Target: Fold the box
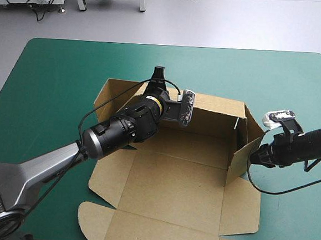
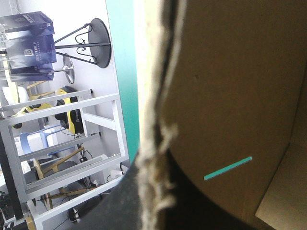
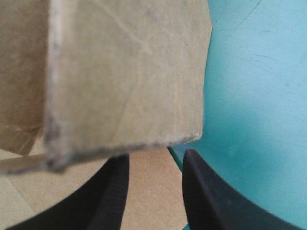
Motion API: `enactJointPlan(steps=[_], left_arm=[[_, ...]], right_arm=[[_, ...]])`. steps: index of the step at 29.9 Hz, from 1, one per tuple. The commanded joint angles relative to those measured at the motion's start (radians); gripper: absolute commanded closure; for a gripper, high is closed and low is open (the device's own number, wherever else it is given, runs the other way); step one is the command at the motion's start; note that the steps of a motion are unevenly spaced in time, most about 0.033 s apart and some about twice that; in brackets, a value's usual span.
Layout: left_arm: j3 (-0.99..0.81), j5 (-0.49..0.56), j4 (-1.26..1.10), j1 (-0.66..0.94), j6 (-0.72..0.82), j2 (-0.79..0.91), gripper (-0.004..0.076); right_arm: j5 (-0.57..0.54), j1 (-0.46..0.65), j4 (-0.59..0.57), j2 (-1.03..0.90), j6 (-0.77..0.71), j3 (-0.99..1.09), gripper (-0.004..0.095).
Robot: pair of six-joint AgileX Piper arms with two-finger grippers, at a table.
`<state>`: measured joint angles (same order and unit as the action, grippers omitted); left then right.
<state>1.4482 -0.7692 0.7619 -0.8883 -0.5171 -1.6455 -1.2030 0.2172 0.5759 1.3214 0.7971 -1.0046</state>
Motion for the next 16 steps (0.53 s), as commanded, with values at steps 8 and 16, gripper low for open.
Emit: enactJointPlan(steps=[8,16], left_arm=[[0.018,-0.057,-0.010,-0.001,0.011,0.028,0.0734],[0.018,-0.057,-0.010,-0.001,0.011,0.028,0.0734]], right_arm=[[0.075,0.000,0.075,-0.032,0.158,-0.019,0.0470],[0.031,0.000,0.271,-0.032,0.359,-0.019,0.0470]])
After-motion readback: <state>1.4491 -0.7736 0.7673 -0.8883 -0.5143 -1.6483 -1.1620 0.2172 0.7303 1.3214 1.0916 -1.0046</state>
